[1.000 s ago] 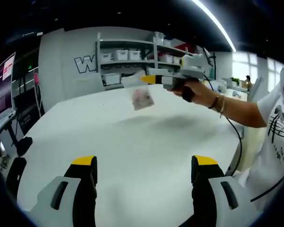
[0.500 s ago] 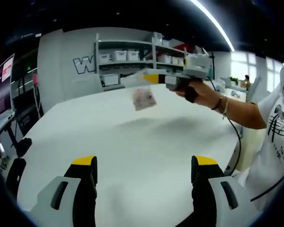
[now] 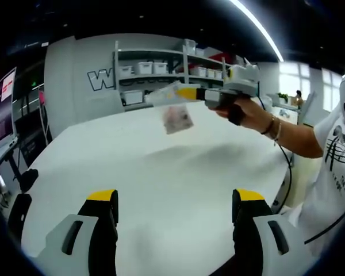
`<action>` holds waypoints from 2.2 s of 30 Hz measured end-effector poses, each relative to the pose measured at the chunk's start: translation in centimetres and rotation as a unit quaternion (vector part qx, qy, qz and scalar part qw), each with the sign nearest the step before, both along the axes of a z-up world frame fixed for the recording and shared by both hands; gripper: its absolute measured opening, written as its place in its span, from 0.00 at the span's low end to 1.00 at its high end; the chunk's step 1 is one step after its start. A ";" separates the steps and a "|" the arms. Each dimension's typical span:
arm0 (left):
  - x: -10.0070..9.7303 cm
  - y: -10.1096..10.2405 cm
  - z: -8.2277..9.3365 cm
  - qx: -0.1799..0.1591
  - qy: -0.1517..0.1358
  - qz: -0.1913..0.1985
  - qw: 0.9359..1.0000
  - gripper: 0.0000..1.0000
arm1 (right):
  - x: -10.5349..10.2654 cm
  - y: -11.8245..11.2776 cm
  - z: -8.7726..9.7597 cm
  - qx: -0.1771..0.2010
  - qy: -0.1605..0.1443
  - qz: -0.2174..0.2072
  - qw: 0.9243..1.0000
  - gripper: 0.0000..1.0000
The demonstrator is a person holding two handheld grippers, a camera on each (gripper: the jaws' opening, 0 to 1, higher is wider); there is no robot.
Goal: Open the resealable bag by pulling the two sides of the seal apart until the entire bag opening is separated and visibly accessible.
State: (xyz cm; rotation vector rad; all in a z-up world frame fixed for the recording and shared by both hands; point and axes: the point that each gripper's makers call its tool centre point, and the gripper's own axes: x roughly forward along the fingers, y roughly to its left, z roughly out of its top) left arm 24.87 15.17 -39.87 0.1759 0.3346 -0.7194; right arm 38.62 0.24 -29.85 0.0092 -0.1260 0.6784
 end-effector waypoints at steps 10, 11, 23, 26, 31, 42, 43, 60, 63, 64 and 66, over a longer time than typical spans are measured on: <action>-0.1 -0.2 -0.1 0.001 0.001 -0.005 1.000 0.80 | -1.0 -0.6 -0.3 0.008 0.002 0.001 1.000 0.00; -0.1 -0.2 -0.1 0.001 0.001 -0.005 1.000 0.79 | -1.1 -0.6 -0.3 0.008 0.002 0.001 1.000 0.00; -0.1 -0.4 -0.3 0.005 0.005 -0.007 1.000 0.79 | -2.3 -1.3 -0.9 0.014 0.005 0.001 1.000 0.00; -0.1 -0.6 -0.5 0.005 0.007 -0.009 1.000 0.79 | -2.8 -1.3 -0.8 0.018 0.002 0.003 1.000 0.00; 0.0 -0.8 -0.8 0.005 0.010 -0.012 1.000 0.78 | -3.7 -1.2 -0.8 0.021 -0.001 0.006 1.000 0.00; 0.0 -1.0 -1.3 0.006 0.017 -0.015 1.000 0.77 | -5.2 -1.1 -1.2 0.025 -0.001 0.011 1.000 0.00; 0.0 -1.0 -1.3 0.005 0.017 -0.015 1.000 0.77 | -5.3 -1.2 -1.2 0.025 0.000 0.011 1.000 0.00; 0.1 -1.4 -1.8 0.004 0.022 -0.022 1.000 0.76 | -7.2 -1.7 -1.3 0.033 0.001 0.014 0.999 0.00; 0.1 -1.5 -1.9 0.005 0.023 -0.024 0.999 0.75 | -7.9 -1.4 -1.3 0.033 -0.001 0.018 0.999 0.00; 0.1 -1.5 -1.9 0.005 0.022 -0.024 0.999 0.75 | -8.1 -1.3 -1.2 0.034 -0.001 0.019 0.999 0.00; 0.1 -1.6 -1.8 0.004 0.022 -0.025 0.999 0.75 | -8.5 -1.3 -1.2 0.036 -0.002 0.020 0.999 0.00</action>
